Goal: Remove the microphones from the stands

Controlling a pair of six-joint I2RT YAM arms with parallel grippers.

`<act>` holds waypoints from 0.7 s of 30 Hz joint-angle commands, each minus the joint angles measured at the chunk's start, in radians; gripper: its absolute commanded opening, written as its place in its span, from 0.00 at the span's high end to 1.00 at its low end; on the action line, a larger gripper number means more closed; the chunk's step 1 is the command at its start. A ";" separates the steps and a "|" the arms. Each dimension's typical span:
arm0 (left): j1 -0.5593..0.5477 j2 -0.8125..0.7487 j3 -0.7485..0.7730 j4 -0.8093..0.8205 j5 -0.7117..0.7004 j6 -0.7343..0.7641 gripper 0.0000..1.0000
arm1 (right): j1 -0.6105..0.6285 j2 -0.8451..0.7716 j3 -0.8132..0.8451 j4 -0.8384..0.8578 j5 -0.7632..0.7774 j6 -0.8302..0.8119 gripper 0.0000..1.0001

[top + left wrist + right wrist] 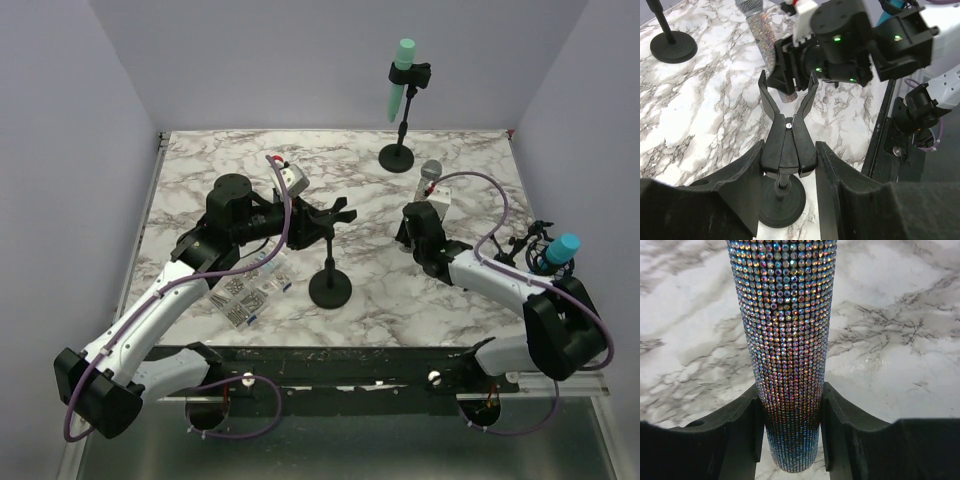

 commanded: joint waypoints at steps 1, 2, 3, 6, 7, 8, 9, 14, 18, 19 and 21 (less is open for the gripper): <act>-0.010 -0.020 0.004 -0.015 -0.017 0.009 1.00 | -0.033 0.128 0.091 -0.214 -0.116 0.057 0.99; -0.012 -0.020 0.005 -0.017 -0.017 0.010 1.00 | -0.034 0.149 0.098 -0.225 -0.118 0.049 0.99; -0.012 -0.021 0.004 -0.019 -0.018 0.011 1.00 | -0.034 0.170 0.102 -0.233 -0.117 0.045 0.99; -0.015 -0.021 0.004 -0.021 -0.023 0.009 1.00 | -0.034 0.210 0.105 -0.240 -0.117 0.026 0.99; -0.015 -0.020 0.005 -0.021 -0.024 0.009 1.00 | -0.034 0.219 0.107 -0.243 -0.118 0.026 0.99; -0.014 -0.020 0.005 -0.020 -0.023 0.009 1.00 | -0.034 0.226 0.111 -0.243 -0.125 0.023 0.99; -0.016 -0.019 0.006 -0.021 -0.023 0.009 1.00 | -0.034 0.234 0.116 -0.243 -0.132 0.018 0.99; -0.018 -0.018 0.006 -0.021 -0.022 0.009 1.00 | -0.036 0.268 0.131 -0.252 -0.145 0.021 0.95; -0.019 -0.018 0.007 -0.023 -0.022 0.009 1.00 | -0.036 0.283 0.127 -0.244 -0.160 0.027 0.81; -0.021 -0.018 0.007 -0.023 -0.021 0.009 1.00 | -0.036 0.286 0.125 -0.240 -0.163 0.027 0.77; -0.021 -0.018 0.007 -0.023 -0.022 0.009 1.00 | -0.036 0.292 0.125 -0.238 -0.167 0.029 0.73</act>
